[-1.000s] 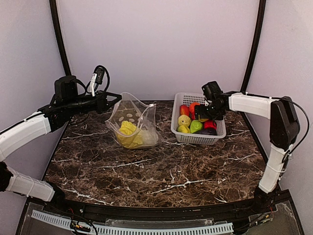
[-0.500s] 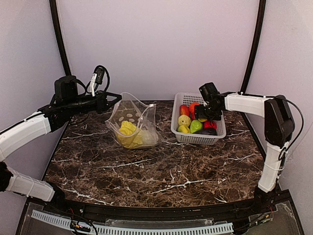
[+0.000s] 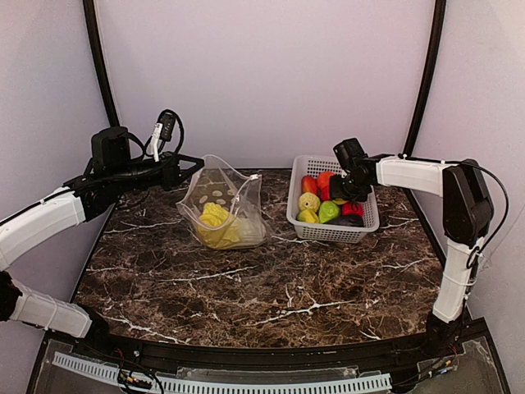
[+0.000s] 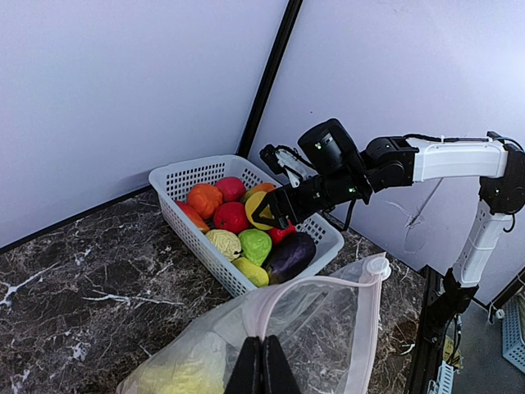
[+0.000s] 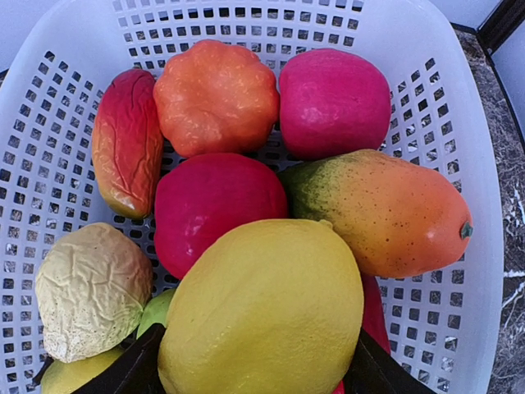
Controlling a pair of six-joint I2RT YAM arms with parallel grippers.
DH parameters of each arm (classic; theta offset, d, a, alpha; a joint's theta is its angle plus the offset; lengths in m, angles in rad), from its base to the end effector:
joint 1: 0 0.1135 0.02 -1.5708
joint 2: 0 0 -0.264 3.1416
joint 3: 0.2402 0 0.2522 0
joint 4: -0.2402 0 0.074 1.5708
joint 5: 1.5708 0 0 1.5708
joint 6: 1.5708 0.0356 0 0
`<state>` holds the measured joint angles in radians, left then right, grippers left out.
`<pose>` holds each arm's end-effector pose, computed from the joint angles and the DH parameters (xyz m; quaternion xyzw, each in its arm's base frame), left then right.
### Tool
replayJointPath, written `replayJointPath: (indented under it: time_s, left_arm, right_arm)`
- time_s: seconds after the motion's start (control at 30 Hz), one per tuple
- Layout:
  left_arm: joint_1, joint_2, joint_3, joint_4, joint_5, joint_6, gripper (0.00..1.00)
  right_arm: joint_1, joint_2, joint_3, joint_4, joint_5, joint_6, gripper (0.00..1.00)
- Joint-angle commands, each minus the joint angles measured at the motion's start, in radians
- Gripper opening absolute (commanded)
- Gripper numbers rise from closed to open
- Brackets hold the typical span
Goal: Place the food in the zip-top bag and seal the zipper
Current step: Pick up the fake fruit from the bin.
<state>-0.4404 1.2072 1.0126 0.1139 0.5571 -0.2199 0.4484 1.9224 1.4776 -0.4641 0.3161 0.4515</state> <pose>0.2470 -0.1372 0.3633 0.2631 0.6819 -0.4025 0.5511 0.3870 0.1739 0.2250 0.0526 0.9339 0.0055 0.3537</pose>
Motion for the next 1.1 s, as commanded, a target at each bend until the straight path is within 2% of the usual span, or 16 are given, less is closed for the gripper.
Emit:
replayJointPath:
  time_s: [0.0,0.23,0.53,0.8,1.07]
  left_arm:
    - [0.005,-0.04,-0.002,0.007,0.004,0.016,0.01]
    - [0.005,-0.041,-0.002,0.007,0.006,0.016,0.01]
    - [0.005,-0.041,-0.002,0.009,0.007,0.014,0.01]
    - [0.005,-0.04,-0.003,0.013,0.007,0.01,0.01]
    - [0.005,-0.035,-0.005,0.02,0.015,0.002,0.01]
  right_arm:
    - [-0.005,0.01,0.02,0.017,0.027,0.006,0.67]
    - [-0.006,-0.021,0.008,0.018,0.024,0.004,0.64]
    - [-0.004,-0.213,-0.104,0.063,-0.025,-0.023,0.6]
    - [0.03,-0.449,-0.25,0.162,-0.192,-0.103,0.58]
    - [0.182,-0.672,-0.287,0.268,-0.445,-0.223,0.58]
